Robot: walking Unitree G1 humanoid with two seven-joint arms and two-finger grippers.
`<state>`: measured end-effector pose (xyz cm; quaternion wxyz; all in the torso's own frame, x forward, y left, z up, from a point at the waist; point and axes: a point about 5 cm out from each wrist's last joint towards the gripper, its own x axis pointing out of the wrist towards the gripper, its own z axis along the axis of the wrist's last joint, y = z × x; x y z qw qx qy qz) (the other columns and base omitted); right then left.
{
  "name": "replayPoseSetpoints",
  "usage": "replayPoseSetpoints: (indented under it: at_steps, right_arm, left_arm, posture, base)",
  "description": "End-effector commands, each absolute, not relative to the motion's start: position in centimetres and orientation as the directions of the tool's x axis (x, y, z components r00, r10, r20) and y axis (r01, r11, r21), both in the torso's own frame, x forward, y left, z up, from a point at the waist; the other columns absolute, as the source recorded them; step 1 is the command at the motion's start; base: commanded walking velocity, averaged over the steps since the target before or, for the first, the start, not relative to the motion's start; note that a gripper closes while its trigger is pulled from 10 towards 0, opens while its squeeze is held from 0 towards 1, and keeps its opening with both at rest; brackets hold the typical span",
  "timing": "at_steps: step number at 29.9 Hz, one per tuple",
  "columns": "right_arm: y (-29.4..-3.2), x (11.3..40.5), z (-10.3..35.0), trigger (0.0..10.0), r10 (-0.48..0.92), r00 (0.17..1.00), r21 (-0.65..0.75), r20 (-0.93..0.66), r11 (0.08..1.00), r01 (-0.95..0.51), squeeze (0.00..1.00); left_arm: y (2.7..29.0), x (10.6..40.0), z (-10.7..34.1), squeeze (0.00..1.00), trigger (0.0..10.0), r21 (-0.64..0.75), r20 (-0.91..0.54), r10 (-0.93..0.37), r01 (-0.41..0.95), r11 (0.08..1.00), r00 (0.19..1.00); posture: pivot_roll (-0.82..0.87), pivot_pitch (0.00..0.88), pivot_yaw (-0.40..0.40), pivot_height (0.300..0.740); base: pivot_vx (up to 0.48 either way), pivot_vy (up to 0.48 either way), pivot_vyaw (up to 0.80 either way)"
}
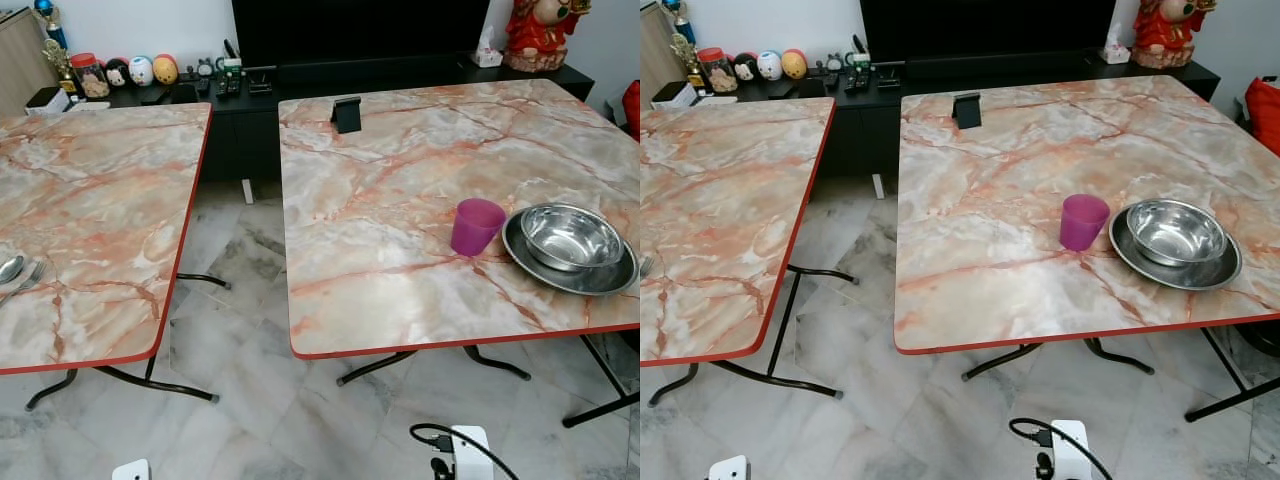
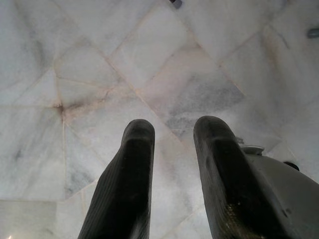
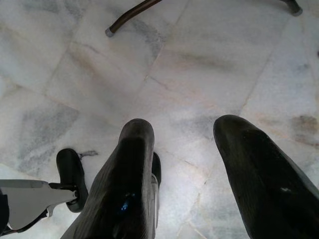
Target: Setting the table
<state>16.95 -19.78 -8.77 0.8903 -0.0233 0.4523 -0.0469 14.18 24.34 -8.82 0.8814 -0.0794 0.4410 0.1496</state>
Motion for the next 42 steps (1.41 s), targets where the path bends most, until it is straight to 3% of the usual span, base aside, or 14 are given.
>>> replayPoseSetpoints:
  at_steps: [1, 8, 16, 42]
  right_arm:
    - [-19.6, 17.0, -8.8, 10.0, -0.104, 0.589, -0.080, -0.801, 0.995, 0.067, 0.00]
    - [-19.4, 17.2, -8.7, 10.0, -0.100, 0.596, -0.086, -0.797, 0.995, 0.051, 0.00]
    - [-19.2, 17.3, -8.6, 10.0, -0.092, 0.604, -0.081, -0.792, 0.996, 0.046, 0.00]
    - [-19.4, 17.5, -8.5, 10.0, -0.114, 0.614, -0.080, -0.781, 0.993, 0.084, 0.00]
  left_arm:
    - [24.3, 14.1, -8.9, 0.00, 10.0, 0.007, -0.806, 0.194, -0.318, 0.948, 0.560]
    - [24.2, 14.4, -8.8, 0.00, 10.0, 0.009, -0.801, 0.192, -0.309, 0.951, 0.568]
    - [24.2, 14.5, -8.7, 0.00, 10.0, 0.017, -0.796, 0.190, -0.293, 0.956, 0.574]
    - [23.9, 15.0, -8.6, 0.00, 10.0, 0.016, -0.786, 0.181, -0.274, 0.962, 0.591]
  posture:
    - [-0.08, 0.000, 0.050, 0.740]
    - [-0.08, 0.000, 0.051, 0.740]
    - [-0.08, 0.000, 0.054, 0.740]
    - [-0.08, 0.000, 0.057, 0.740]
  base:
    - [0.000, 0.000, 0.00]
    - [0.000, 0.000, 0.00]
    - [0.000, 0.000, 0.61]
    - [0.000, 0.047, 0.00]
